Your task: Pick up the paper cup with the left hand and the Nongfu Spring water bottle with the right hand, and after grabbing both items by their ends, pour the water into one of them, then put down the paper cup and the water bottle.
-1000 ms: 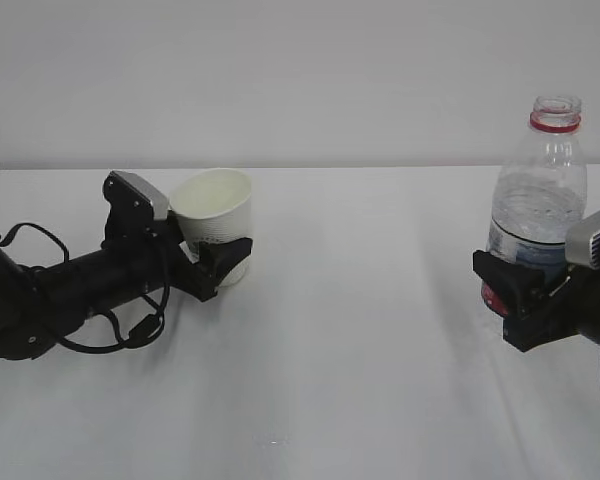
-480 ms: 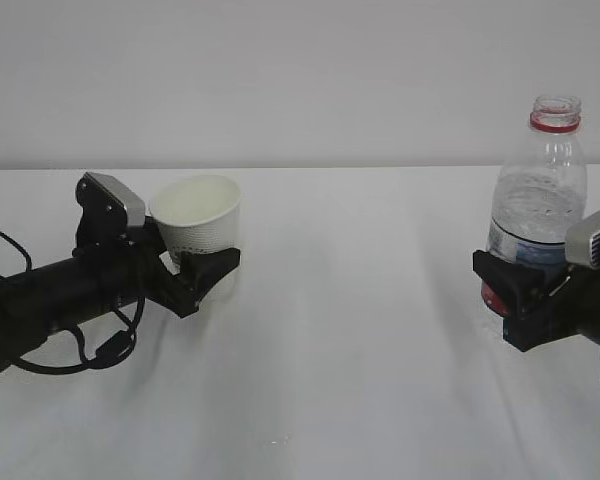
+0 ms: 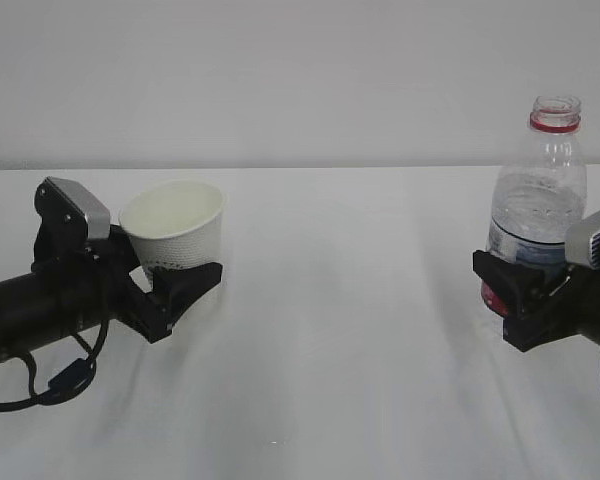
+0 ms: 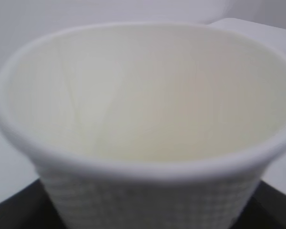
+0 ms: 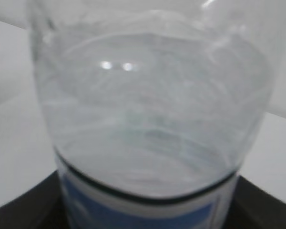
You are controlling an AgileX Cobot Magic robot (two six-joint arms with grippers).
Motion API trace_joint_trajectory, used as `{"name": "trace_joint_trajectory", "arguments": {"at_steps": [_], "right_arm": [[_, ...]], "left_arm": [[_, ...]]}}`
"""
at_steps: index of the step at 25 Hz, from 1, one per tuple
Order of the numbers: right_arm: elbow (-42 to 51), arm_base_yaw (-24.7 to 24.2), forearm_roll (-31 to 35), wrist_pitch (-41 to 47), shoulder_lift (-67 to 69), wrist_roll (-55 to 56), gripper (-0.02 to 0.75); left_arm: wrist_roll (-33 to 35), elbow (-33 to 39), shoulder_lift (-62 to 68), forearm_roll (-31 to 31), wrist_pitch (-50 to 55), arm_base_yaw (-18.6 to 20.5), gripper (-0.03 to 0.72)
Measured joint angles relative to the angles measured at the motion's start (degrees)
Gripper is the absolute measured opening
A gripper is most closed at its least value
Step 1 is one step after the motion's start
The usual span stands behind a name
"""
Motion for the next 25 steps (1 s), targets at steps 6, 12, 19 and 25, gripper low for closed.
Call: {"name": "trace_joint_trajectory", "arguments": {"at_steps": [6,12,19,25], "right_arm": [[0.00,0.00,0.00,0.00,0.00,-0.02,0.483],[0.00,0.00,0.00,0.00,0.00,-0.12,0.483],[0.00,0.00,-0.10,0.00,0.00,-0.12,0.483],[0.00,0.00,-0.19,0.00,0.00,-0.12,0.482]], "left_arm": [[0.00,3.29,-2.67,3.44,0.00,0.00,0.585],[0.00,4.18,-3.28,9.05,0.00,0.00,0.585],[-2.05,4.22,-4.69,13.48,0.00,0.00,0.585],[-4.31,4.22,-6.63,16.80,0.00,0.00,0.585]]}}
